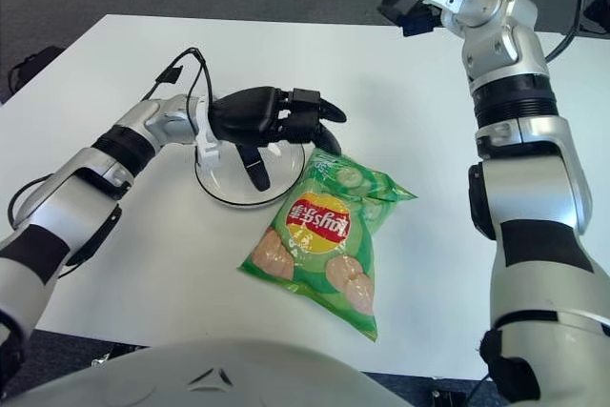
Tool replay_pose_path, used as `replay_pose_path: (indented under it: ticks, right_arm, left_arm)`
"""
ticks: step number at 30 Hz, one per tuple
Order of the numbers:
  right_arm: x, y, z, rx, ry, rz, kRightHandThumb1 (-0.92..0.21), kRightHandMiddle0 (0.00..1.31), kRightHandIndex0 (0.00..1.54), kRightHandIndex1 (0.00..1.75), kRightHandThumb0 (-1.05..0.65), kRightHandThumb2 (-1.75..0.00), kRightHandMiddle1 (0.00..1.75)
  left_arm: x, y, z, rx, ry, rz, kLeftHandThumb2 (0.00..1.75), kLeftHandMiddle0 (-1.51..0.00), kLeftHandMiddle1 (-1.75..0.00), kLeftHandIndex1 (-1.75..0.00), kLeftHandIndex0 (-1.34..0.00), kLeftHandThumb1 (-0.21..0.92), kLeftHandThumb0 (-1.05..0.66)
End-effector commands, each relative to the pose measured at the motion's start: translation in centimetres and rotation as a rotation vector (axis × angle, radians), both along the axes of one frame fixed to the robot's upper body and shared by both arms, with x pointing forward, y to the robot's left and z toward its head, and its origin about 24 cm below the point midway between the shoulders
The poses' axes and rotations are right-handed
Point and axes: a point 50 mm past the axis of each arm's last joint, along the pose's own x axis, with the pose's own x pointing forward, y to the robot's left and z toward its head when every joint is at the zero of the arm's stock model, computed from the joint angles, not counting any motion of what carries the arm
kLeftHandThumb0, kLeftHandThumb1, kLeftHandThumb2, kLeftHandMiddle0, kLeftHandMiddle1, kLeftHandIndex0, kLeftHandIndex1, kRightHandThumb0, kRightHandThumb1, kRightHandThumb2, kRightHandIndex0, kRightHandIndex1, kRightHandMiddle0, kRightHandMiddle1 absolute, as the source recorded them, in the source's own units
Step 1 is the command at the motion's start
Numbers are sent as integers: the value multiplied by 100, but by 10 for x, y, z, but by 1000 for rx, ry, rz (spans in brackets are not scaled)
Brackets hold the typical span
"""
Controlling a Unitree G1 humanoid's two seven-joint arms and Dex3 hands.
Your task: Put the snack into the plate.
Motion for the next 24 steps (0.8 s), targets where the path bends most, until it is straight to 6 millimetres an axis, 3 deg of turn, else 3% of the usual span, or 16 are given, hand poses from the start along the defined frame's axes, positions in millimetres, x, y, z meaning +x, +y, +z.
replay_pose_path:
  ticks: [1,6,11,18,24]
  right_arm:
    - [1,-4,10,28,-32,-30,-92,0,13,82,-63,-88,120]
    - [-1,2,30,31,-84,-61,-92,0,15,74,-63,-91,90]
    - [-4,6,29,14,-83,-63,-92,0,17,60,-66,-94,61]
    - [-9,11,28,-13,-84,-93,-92,0,20,48,-67,-93,55]
    - [-10,14,28,-9,-72,-102,-92,0,21,44,-66,-93,54]
  left_arm:
    - [-3,6,-1,55,-60,-6,88,-22,-26,-81,0,75,-50]
    - [-5,6,-2,132,-163,-8,80,-19,-18,-68,0,87,-52]
    - [-6,6,-3,198,-224,-22,80,-12,-10,-50,0,91,-52]
    - [-9,10,-4,256,-253,-89,81,-8,-6,-31,0,91,-48]
    - [-9,12,-6,288,-258,-104,82,-8,-5,-28,0,91,-46]
